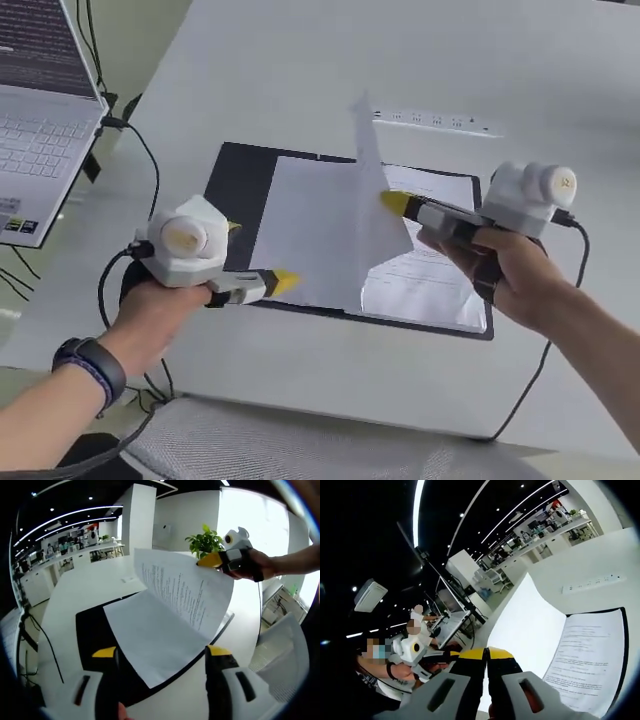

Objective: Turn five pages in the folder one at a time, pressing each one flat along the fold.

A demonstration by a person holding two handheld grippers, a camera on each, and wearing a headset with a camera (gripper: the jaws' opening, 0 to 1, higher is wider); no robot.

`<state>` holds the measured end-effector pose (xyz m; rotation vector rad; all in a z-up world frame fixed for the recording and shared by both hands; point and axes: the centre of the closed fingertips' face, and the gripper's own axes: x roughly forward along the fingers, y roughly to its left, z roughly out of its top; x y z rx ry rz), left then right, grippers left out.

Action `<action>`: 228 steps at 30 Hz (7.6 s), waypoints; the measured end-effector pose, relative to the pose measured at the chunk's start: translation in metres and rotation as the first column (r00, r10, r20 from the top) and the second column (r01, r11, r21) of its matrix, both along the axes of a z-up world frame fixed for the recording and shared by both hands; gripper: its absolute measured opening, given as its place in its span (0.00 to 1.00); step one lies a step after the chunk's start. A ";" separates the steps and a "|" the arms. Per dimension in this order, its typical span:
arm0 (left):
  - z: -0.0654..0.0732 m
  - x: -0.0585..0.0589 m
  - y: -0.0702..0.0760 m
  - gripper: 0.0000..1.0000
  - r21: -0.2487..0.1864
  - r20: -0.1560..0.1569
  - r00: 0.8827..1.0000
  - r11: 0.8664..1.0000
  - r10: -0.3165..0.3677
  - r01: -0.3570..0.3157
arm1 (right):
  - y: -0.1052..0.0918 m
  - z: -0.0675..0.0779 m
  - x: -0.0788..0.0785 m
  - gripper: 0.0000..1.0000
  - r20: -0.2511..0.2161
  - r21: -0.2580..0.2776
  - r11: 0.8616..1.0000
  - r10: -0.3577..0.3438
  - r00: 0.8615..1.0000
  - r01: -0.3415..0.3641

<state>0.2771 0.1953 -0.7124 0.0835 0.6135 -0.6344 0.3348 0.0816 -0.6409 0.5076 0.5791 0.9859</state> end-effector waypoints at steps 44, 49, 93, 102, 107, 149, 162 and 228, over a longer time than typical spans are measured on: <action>-0.011 -0.026 0.055 0.68 -0.026 -0.041 0.988 0.988 0.149 -0.150 | 0.118 -0.115 -0.008 0.00 -0.299 -0.079 0.987 0.108 0.948 -0.137; -0.014 -0.030 0.053 0.68 -0.029 -0.056 0.987 0.988 0.152 -0.154 | 0.122 -0.115 -0.014 0.00 -0.323 -0.081 0.988 0.100 0.941 -0.133; -0.054 0.025 -0.001 0.43 0.004 -0.095 0.995 1.000 0.025 -0.025 | 0.040 -0.082 -0.007 0.17 -0.169 -0.074 0.993 0.076 0.983 -0.089; -0.078 0.023 -0.008 0.39 0.029 -0.134 0.991 1.000 0.011 -0.007 | 0.017 -0.086 -0.007 0.16 -0.174 -0.084 0.995 0.047 0.984 -0.062; -0.090 0.017 -0.007 0.37 0.054 -0.156 0.988 0.999 0.009 -0.001 | 0.010 -0.092 -0.005 0.16 -0.185 -0.090 0.994 0.038 0.982 -0.055; -0.098 0.012 -0.008 0.38 0.129 -0.127 0.992 0.991 -0.022 0.039 | 0.009 -0.143 0.032 0.11 -0.227 -0.144 0.984 0.073 0.971 -0.107; -0.098 0.013 -0.010 0.38 0.134 -0.128 0.992 0.990 -0.022 0.040 | 0.001 -0.149 0.037 0.00 -0.230 -0.111 0.991 0.050 0.972 -0.077; -0.097 0.015 -0.007 0.38 0.118 -0.141 0.990 0.992 -0.024 0.041 | -0.015 -0.166 0.219 0.00 -0.335 0.050 0.963 -0.233 0.913 0.264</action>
